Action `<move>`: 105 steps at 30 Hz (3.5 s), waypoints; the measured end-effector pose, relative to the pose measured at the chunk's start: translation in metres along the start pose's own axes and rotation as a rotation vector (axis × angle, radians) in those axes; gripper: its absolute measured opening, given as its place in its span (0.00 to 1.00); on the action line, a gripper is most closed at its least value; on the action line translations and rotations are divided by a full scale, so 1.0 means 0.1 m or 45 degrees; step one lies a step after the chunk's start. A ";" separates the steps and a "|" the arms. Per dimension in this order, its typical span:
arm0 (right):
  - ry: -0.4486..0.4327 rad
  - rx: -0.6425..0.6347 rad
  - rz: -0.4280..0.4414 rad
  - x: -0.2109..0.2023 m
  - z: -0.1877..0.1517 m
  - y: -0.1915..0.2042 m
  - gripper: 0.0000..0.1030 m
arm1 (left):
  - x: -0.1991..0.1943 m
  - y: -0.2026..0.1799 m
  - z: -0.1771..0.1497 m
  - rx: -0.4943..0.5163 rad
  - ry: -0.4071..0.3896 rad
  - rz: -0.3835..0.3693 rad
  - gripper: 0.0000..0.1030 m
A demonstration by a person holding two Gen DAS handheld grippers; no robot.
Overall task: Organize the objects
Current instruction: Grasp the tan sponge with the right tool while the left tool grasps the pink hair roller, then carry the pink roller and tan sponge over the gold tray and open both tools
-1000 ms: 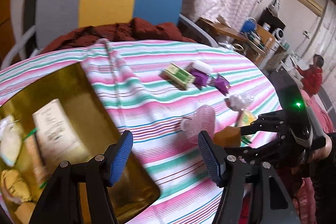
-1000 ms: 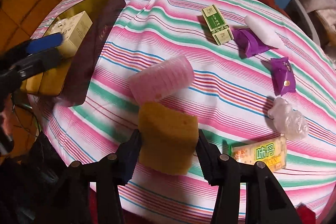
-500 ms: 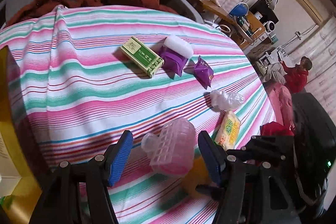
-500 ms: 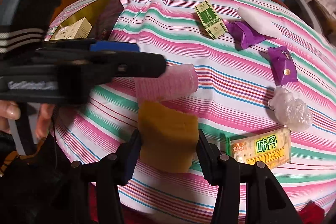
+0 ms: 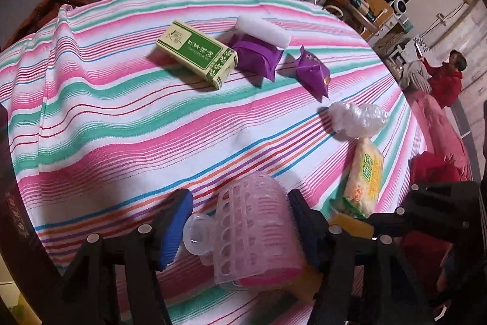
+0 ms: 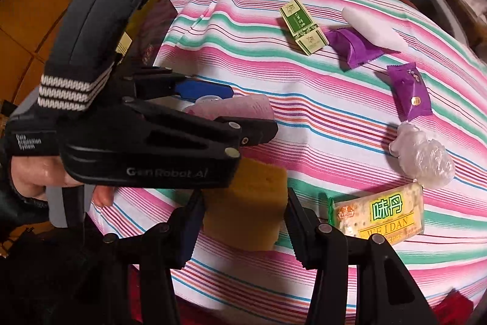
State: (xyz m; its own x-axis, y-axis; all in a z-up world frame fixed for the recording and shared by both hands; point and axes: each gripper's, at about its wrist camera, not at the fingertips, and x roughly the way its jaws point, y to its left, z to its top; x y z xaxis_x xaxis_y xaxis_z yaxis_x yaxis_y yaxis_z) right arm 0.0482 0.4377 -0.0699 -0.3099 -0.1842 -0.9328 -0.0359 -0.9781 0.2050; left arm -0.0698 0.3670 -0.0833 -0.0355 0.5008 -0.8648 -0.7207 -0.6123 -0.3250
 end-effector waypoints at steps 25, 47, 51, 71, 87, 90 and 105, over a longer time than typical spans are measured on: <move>-0.098 0.190 0.037 -0.14 -0.05 -0.26 0.50 | -1.00 0.04 -0.43 0.015 -0.445 0.193 0.63; -0.221 0.175 -0.130 -0.31 0.00 -0.10 0.50 | -1.84 0.58 -1.14 -0.094 -0.641 0.423 0.63; -0.287 0.148 -0.098 -0.33 0.14 0.13 0.50 | -1.94 0.73 -1.24 -0.142 -0.656 0.445 0.63; -0.443 -0.027 0.153 -0.09 1.06 1.53 0.50 | -2.47 1.72 -1.78 -0.469 -0.756 0.559 0.63; -0.555 0.080 0.181 0.13 1.84 1.88 0.87 | -2.36 1.92 -1.59 -0.493 -0.715 0.588 0.71; -0.535 0.071 0.165 0.16 1.68 1.86 0.88 | -2.36 1.94 -1.64 -0.533 -0.714 0.572 0.71; -0.564 0.035 0.076 0.01 0.92 1.91 0.97 | -2.43 1.63 -1.80 -0.522 -0.716 0.653 0.71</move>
State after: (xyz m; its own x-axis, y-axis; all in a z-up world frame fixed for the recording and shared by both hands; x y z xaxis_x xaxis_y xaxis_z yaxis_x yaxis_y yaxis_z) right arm -0.0465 0.2591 -0.0044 -0.6892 -0.1750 -0.7031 -0.0291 -0.9629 0.2683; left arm -0.0538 0.0348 0.0051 -0.7032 0.2641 -0.6601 -0.2188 -0.9638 -0.1525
